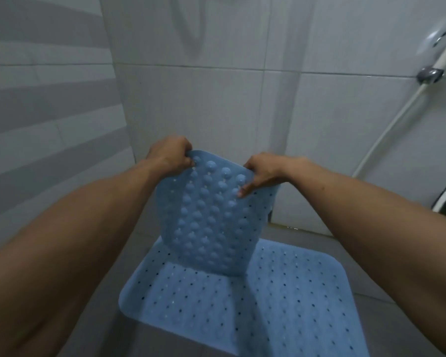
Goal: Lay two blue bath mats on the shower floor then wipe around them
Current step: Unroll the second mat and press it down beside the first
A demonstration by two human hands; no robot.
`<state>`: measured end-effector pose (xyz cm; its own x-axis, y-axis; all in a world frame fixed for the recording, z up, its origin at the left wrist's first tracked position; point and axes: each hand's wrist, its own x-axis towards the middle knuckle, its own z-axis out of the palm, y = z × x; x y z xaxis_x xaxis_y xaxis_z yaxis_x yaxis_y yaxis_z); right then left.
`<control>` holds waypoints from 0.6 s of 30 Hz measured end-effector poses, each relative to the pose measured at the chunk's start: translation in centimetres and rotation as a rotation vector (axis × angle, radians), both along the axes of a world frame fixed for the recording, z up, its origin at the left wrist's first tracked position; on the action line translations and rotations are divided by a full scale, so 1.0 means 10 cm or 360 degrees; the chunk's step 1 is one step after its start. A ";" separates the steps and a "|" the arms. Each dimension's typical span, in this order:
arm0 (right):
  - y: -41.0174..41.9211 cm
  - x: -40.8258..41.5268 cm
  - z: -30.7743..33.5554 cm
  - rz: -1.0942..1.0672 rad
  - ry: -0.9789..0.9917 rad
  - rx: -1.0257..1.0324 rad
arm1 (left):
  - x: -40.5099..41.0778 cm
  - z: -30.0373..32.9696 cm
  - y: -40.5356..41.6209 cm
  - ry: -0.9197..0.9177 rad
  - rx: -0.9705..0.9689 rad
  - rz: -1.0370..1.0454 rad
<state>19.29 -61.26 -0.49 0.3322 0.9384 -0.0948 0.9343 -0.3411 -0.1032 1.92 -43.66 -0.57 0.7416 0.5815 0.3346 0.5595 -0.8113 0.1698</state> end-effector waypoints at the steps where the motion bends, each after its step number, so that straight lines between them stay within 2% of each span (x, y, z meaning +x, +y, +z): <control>1: -0.05 0.00 0.00 0.0022 -0.0023 -0.0080 | -0.05 0.02 0.01 -0.0006 -0.0010 0.0031; 6: -0.16 0.04 -0.03 -0.0063 -0.0208 -0.0183 | -0.32 0.04 0.14 -0.0065 -0.0029 0.0082; 11: -0.02 -0.12 0.08 -0.0204 -0.0276 -0.0043 | -0.71 0.05 0.36 -0.0166 -0.0072 0.0119; 15: 0.05 -0.39 0.22 -0.0224 -0.0569 0.0051 | -1.02 0.20 0.55 -0.0298 -0.0055 0.0160; 18: 0.08 -0.66 0.26 -0.0157 -0.0387 0.0135 | -1.24 0.35 0.68 -0.0397 -0.0017 0.0167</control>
<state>12.69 -60.51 2.07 0.4260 0.9015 0.0764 0.8977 -0.4317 0.0881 -10.46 -36.86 2.96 0.5727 0.6552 0.4927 0.5802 -0.7486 0.3210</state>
